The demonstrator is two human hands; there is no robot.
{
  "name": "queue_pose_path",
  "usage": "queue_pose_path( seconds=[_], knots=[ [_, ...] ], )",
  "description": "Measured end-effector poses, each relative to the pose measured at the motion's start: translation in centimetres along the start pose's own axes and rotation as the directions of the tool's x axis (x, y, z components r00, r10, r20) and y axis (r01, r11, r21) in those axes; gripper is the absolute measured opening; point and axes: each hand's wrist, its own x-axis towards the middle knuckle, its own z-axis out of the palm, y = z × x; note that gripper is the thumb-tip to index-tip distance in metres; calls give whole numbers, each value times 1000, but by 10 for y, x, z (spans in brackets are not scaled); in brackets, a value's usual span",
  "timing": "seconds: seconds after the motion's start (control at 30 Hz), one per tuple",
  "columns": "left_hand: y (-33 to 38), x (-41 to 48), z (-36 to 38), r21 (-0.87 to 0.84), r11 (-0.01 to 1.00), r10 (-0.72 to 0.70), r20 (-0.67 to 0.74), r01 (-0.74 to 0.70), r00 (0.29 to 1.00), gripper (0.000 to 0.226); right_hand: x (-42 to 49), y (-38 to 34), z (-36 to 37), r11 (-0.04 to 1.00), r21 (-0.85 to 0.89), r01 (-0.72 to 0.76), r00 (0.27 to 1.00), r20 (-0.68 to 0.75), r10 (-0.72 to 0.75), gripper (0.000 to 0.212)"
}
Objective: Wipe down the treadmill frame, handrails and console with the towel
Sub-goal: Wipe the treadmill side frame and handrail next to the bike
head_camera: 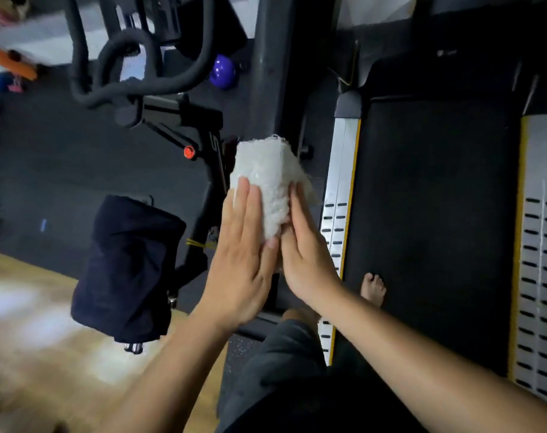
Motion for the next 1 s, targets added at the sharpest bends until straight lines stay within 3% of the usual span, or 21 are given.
queue_pose_path(
  seconds=[0.1, 0.2, 0.37, 0.5, 0.67, 0.8, 0.9, 1.0],
  knots=[
    [-7, -19, 1, -80, 997, -18, 42, 21, 999, 65, -22, 3, 6, 991, -132, -9, 1000, 9, 10, 54],
    [-16, 7, -5, -296, 951, -68, 64, 84, 996, 65, 3, -17, -1, 963, -270, 10, 998, -62, -28, 53],
    [-30, 64, -16, -528, 839, -117, 67, 134, 991, 65, 54, -56, -14, 857, -502, 116, 960, -164, -226, 55],
    [-32, 31, -9, -577, 797, -142, 107, 178, 984, 67, 36, -55, -6, 684, -696, 218, 926, -74, -370, 48],
    [-47, 11, -5, -692, 658, -175, 244, 297, 954, 66, 15, -46, -10, 426, -829, 363, 898, 188, -398, 45],
    [-55, 61, -5, -785, 516, -171, 298, 343, 939, 69, 55, -68, -19, 228, -897, 378, 893, 288, -346, 45],
    [-66, 78, 6, -846, 403, -162, 311, 351, 936, 76, 83, -86, -8, 89, -944, 317, 928, 289, -235, 52],
    [-64, 76, 4, -840, 403, -162, 326, 364, 931, 61, 85, -95, 0, 8, -965, 263, 956, 259, -139, 56]
  ],
)
